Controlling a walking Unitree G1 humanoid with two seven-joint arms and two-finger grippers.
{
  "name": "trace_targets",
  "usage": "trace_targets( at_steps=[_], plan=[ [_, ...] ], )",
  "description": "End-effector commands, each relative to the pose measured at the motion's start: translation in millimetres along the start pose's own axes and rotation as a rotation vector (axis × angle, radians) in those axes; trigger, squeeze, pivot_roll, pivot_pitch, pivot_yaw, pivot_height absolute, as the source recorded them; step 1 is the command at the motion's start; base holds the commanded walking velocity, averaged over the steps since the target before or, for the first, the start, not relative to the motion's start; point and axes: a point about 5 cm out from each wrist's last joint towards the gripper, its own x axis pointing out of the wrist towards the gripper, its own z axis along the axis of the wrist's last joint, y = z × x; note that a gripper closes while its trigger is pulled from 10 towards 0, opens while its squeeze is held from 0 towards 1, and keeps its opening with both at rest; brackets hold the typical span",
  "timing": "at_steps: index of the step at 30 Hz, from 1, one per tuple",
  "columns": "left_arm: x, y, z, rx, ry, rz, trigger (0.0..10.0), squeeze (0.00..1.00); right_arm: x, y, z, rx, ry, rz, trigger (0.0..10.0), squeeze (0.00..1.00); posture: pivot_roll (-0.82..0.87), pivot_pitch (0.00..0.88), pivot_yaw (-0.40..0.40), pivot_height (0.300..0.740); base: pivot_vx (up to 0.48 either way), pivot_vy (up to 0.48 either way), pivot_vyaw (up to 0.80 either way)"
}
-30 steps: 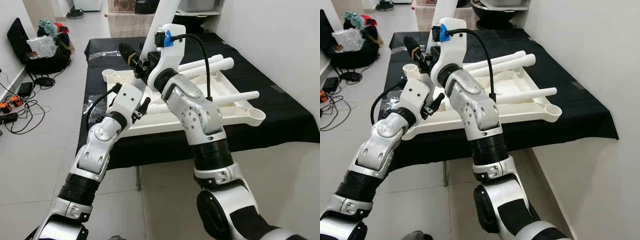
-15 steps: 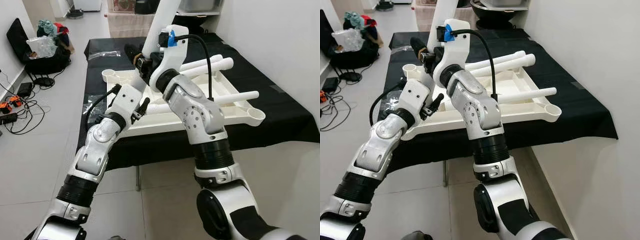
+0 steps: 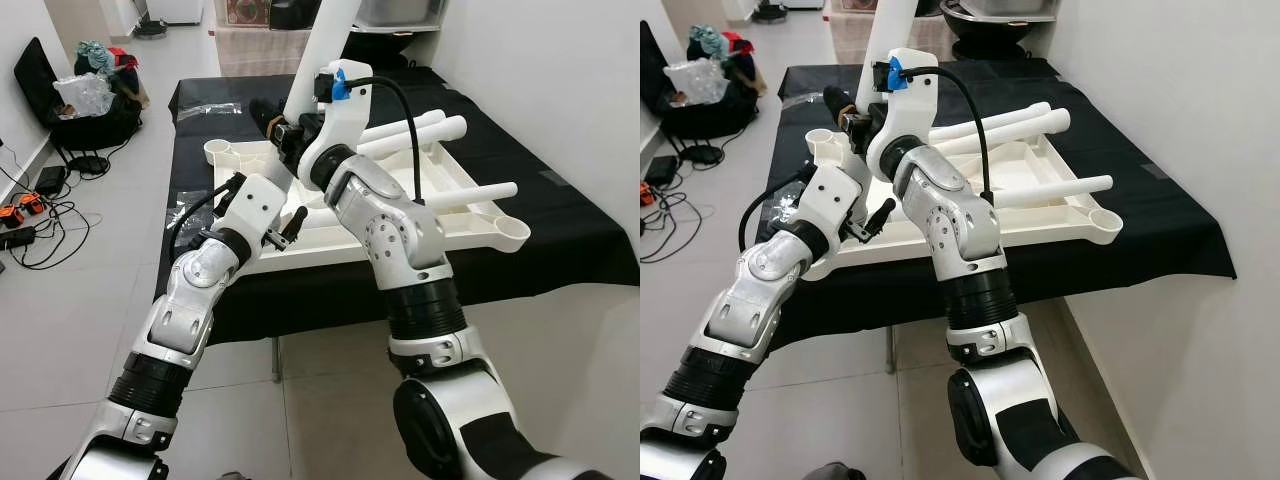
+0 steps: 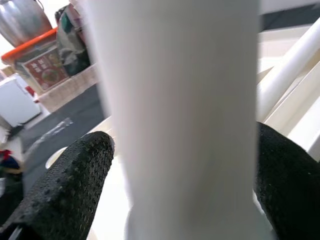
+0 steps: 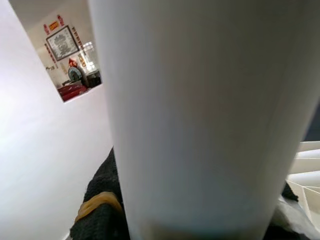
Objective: Building children table
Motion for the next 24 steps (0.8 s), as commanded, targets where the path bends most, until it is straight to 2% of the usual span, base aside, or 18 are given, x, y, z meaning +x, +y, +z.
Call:
trace_targets(
  at_steps=[1, 6, 7, 11, 13, 15, 17, 21, 22, 23, 24],
  plan=[
    [-3.6, 1.3, -4.0, 0.035, 0.012, 0.01, 10.0, 0.0, 1.6, -0.7, 4.1, 0.002, -0.022, -0.013, 0.0, 0.0, -0.02, 0.0, -0.016, 0.74, 0.0, 0.0, 0.0],
    [-6.3, 5.3, -4.0, 0.021, 0.016, 0.045, 10.0, 0.0, 1.6, -6.0, 7.2, -0.012, -0.043, -0.046, 0.0, 0.0, -0.02, 0.0, -0.018, 0.74, 0.0, 0.0, 0.0],
    [-8.6, 6.3, -2.5, 0.014, 0.009, 0.059, 10.0, 0.0, 1.7, -10.1, 9.0, -0.019, -0.055, -0.069, 10.0, 0.0, -0.02, 0.0, -0.019, 0.74, 0.0, 0.0, 0.0],
    [-13.9, 8.1, 7.9, 0.035, -0.046, 0.081, 10.0, 0.0, 2.0, -21.5, 16.0, -0.049, -0.095, -0.124, 10.0, 0.0, -0.02, 0.0, -0.022, 0.74, 0.0, 0.0, 0.0],
    [-13.9, 8.1, 7.9, 0.035, -0.046, 0.081, 10.0, 0.0, 2.0, -21.5, 16.0, -0.049, -0.095, -0.124, 10.0, 0.0, -0.02, 0.0, -0.022, 0.74, 0.0, 0.0, 0.0],
    [-17.1, 9.3, 17.5, -0.002, -0.084, 0.116, 10.0, 0.0, 1.7, -32.9, 23.4, -0.075, -0.126, -0.166, 10.0, 0.0, -0.01, 0.0, -0.026, 0.74, 0.0, 0.0, 0.0],
    [-17.1, 9.3, 17.5, -0.002, -0.084, 0.116, 10.0, 0.0, 1.7, -32.9, 23.4, -0.075, -0.126, -0.166, 10.0, 0.0, -0.01, 0.0, -0.026, 0.74, 0.0, 0.0, 0.0],
    [-22.0, 9.7, 23.3, -0.069, -0.101, 0.174, 10.0, 0.0, -0.9, -43.1, 27.1, -0.1, -0.144, -0.2, 10.0, 0.0, -0.01, 0.0, -0.029, 0.74, 0.0, 0.0, 0.0],
    [-26.0, 7.6, 22.8, -0.116, -0.097, 0.195, 10.0, 0.0, -2.7, -47.2, 27.3, -0.118, -0.151, -0.217, 10.0, 0.0, -0.01, 0.0, -0.029, 0.74, 0.0, 0.0, 0.8],
    [-26.0, 7.6, 22.8, -0.116, -0.097, 0.195, 10.0, 0.0, -2.7, -47.2, 27.3, -0.118, -0.151, -0.217, 10.0, 0.0, -0.01, 0.0, -0.029, 0.74, 0.0, 0.0, 0.8],
    [-30.3, 4.4, 20.9, -0.159, -0.089, 0.209, 10.0, 0.0, -4.2, -49.7, 26.2, -0.134, -0.149, -0.224, 10.0, 0.0, -0.01, 0.0, -0.032, 0.74, 0.0, 0.0, 0.8]
  ],
)
